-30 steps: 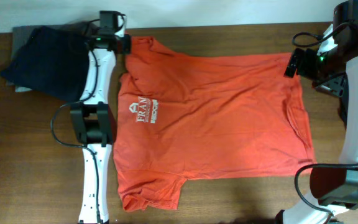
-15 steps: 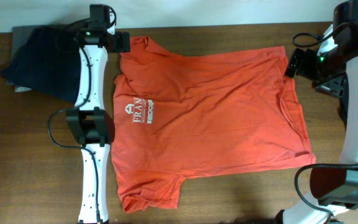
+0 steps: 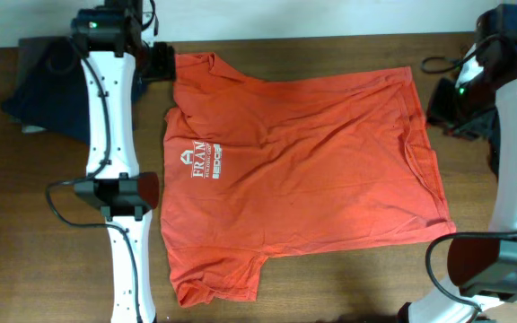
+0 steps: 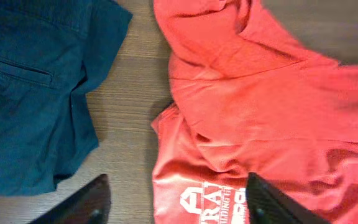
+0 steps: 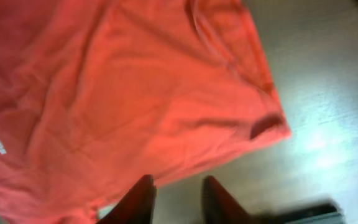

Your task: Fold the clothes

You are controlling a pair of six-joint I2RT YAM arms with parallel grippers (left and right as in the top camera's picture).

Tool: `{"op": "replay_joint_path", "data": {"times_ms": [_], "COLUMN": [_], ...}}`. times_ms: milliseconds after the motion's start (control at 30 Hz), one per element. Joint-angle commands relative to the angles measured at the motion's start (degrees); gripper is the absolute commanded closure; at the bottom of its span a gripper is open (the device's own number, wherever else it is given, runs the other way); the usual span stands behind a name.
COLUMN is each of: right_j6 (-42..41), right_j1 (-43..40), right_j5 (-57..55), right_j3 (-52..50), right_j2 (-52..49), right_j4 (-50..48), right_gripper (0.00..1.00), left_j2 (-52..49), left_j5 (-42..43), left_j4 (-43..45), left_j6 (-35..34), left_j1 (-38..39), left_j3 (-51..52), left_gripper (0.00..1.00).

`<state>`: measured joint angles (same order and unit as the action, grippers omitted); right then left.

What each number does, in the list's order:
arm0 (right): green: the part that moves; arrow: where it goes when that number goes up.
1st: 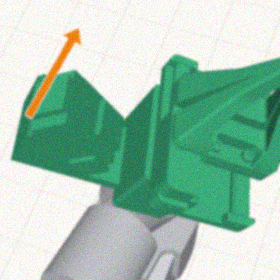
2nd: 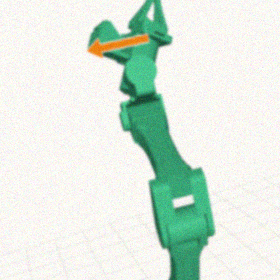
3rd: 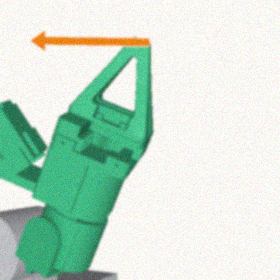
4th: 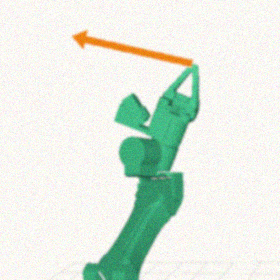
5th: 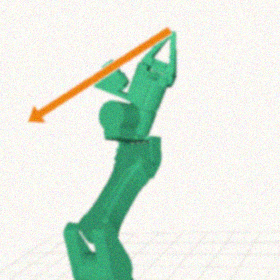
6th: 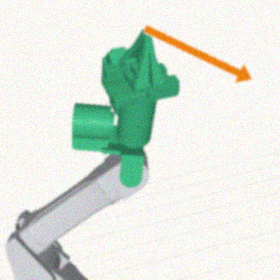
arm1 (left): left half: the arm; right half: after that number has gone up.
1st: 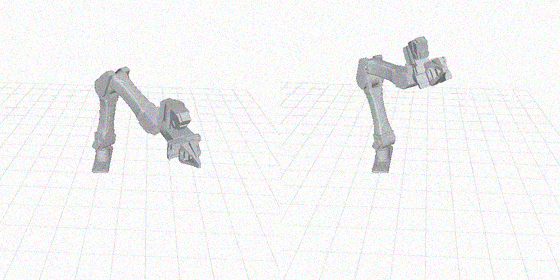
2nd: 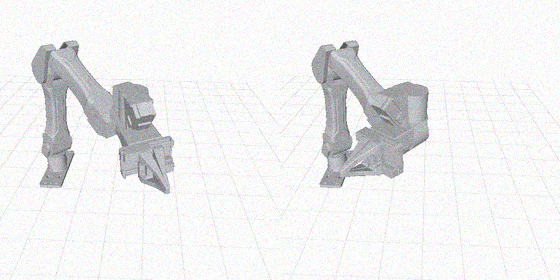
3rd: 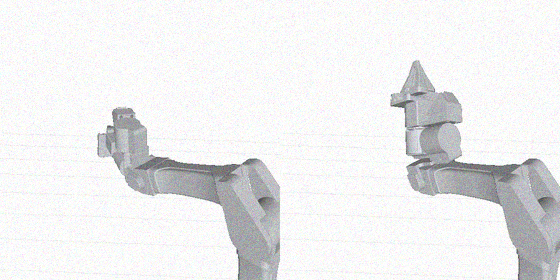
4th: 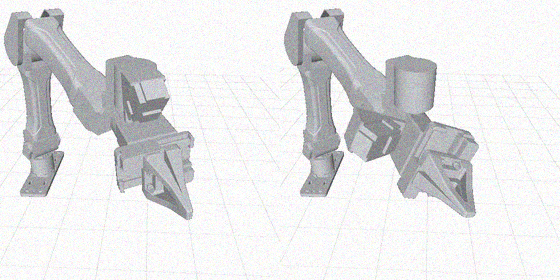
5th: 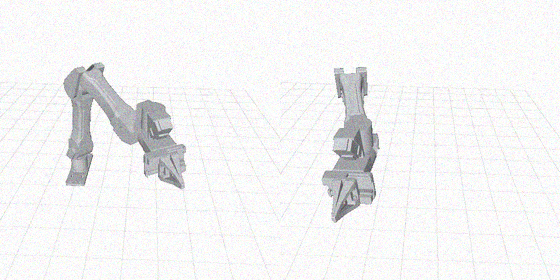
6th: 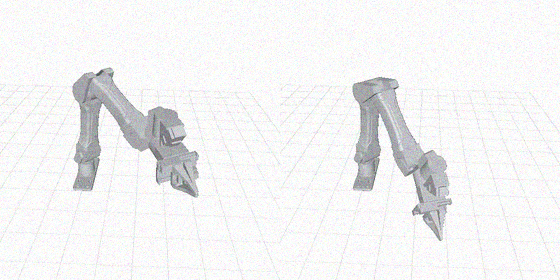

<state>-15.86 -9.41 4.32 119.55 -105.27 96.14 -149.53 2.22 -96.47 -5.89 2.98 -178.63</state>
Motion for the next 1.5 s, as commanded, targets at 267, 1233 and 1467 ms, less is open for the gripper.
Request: {"op": "replay_joint_path", "data": {"times_ms": [267,1233,1467], "right_j6": [1.0,-8.0,-8.3], "right_j1": [0.9,-1.0,-5.5], "right_j5": [0.1,-4.0,-3.5], "right_j3": [-19.5,-47.3,-49.1], "right_j2": [-0.1,-0.1,-0.1], "right_j4": [-5.8,-22.5,-24.0], "right_gripper": [0.95,0.96,0.96], "left_j2": [0.4,0.4,0.4], "left_j5": [2.4,2.7,0.3], "left_j4": [1.1,28.1,28.3], "left_j6": [-1.8,1.6,1.6], "left_j1": [-0.3,-0.9,-2.3], "left_j3": [24.2,43.7,43.7], "left_gripper": [0.99,0.99,0.99]}}
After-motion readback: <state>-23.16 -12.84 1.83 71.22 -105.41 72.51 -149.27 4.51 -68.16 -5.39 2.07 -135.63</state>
